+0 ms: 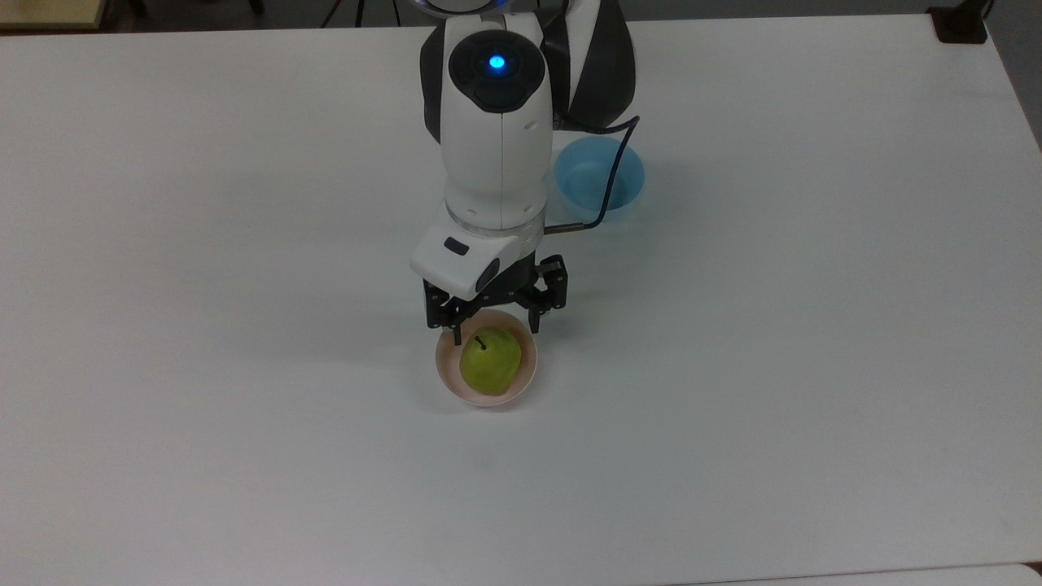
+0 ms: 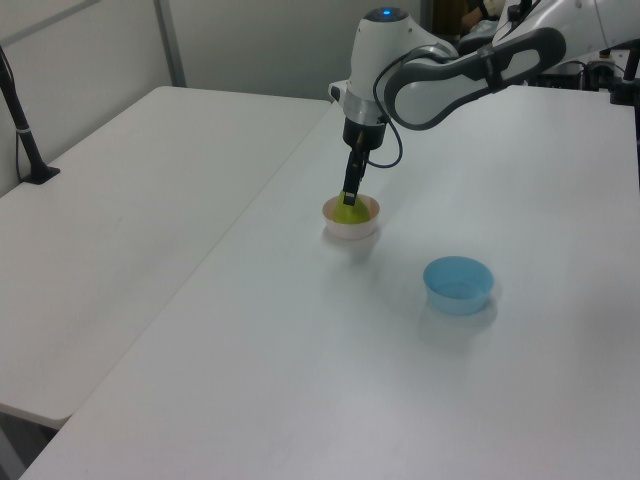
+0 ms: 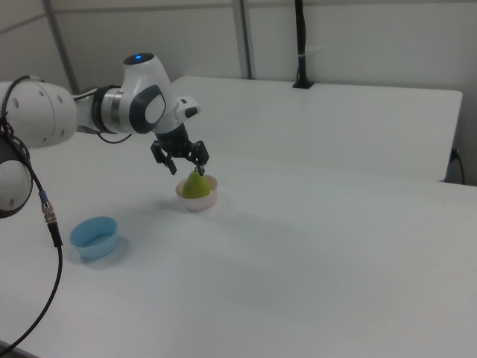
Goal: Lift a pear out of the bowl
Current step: 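Lower the gripper around the green pear in the pink bowl, then close the gripper on the green pear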
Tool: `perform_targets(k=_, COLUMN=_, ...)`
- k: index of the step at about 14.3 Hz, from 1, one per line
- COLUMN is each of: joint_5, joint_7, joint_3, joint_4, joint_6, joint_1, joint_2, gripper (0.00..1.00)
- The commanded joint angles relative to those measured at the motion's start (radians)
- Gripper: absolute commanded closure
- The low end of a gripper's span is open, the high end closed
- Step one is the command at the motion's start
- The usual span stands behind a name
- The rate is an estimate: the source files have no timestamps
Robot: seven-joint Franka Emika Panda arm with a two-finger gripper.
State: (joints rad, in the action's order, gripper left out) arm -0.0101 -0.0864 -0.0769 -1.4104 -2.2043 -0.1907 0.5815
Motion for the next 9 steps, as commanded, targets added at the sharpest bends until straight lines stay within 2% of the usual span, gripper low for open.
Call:
perform_targets(k=1, joint_5=-0.034, joint_7=0.027, joint_3=-0.023, joint_4=0.016, joint_6=-0.051, joint_1=-0.019, joint_2=0.041, gripper=0.16)
perform_targets(k=5, joint_5=-0.056, joint_7=0.031, joint_3=-0.023, joint_4=0.013, joint_6=-0.064, joint_1=-0.029, joint_2=0.063, gripper=0.23)
perform_targets(k=6, joint_5=-0.080, joint_7=0.042, joint_3=-0.023, joint_4=0.014, joint_6=-0.066, joint_1=-0.029, joint_2=0.069, gripper=0.30)
perform_targets(k=7, joint_5=-0.096, joint_7=0.048, joint_3=-0.023, joint_4=0.013, joint_6=-0.066, joint_1=-0.030, joint_2=0.070, gripper=0.41)
perform_targets(k=9, joint_5=-0.099, joint_7=0.048, joint_3=-0.023, joint_4=0.013, joint_6=-0.066, joint_1=-0.033, joint_2=0.070, gripper=0.60)
